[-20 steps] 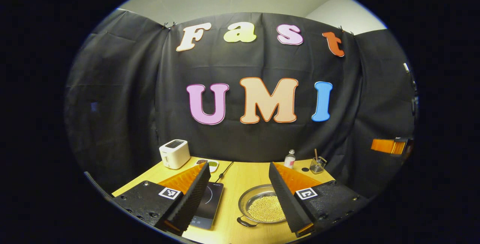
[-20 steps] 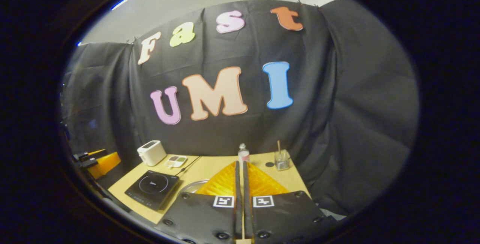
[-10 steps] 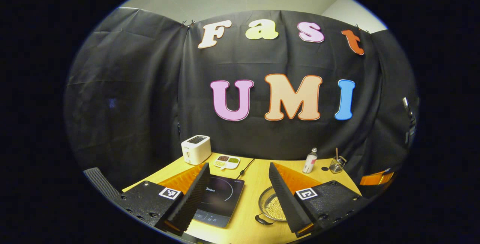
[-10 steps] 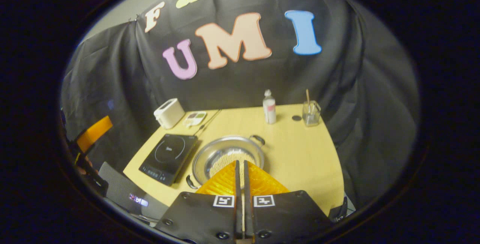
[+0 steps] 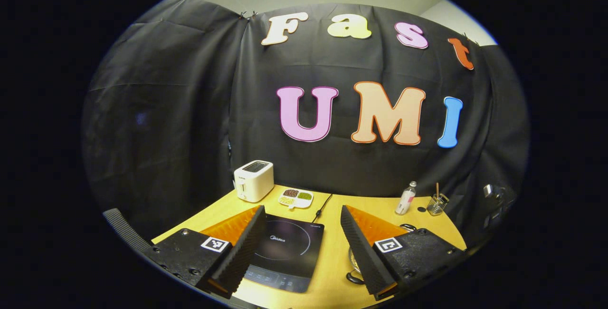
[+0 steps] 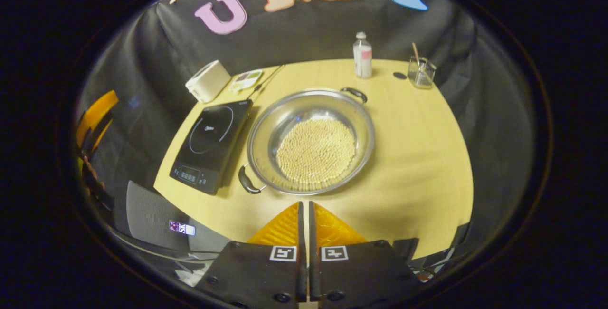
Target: First push the handle of the pot to place it horizontally, then grasp the pot with both hands and set it on the induction cooktop.
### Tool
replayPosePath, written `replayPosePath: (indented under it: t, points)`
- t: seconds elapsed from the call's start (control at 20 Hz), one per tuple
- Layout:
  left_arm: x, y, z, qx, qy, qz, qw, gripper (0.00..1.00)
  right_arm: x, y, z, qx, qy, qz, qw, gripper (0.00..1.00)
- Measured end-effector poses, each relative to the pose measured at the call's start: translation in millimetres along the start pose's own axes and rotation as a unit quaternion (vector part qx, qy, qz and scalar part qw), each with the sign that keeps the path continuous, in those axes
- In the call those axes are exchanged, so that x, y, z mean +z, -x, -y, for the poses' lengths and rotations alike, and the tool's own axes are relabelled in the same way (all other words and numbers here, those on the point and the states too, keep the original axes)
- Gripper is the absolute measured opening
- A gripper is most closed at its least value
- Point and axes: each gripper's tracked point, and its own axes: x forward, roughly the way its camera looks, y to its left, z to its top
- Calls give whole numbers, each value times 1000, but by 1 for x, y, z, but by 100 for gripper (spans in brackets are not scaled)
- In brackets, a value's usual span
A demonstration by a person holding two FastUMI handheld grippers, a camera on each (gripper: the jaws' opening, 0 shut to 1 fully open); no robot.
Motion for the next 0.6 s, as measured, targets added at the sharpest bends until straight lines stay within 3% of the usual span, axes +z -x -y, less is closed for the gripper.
replayPosePath:
  t: [0.1, 0.15, 0.2, 0.3, 0.55, 0.6]
  points:
    - [3, -10, -9, -8, -6, 1, 1000, 96, -13, -18, -13, -4, -14, -29, 999, 0]
    - [3, -14, -13, -11, -8, -1, 1000, 99, -18, -25, -18, -8, -18, -41, 999, 5]
    - [2, -18, -17, -15, -11, -3, 1000, 96, -23, -32, -22, -13, -21, -53, 998, 5]
    - [3, -26, -22, -26, -17, -5, 1000, 96, -31, -45, -27, -26, -26, -78, 996, 0]
    - [-6, -42, -42, -35, -25, -17, 999, 92, -41, -80, -44, -60, -40, -115, 991, 5]
    - [-9, -44, -45, -37, -22, -20, 999, 92, -41, -85, -48, -66, -50, -116, 990, 0]
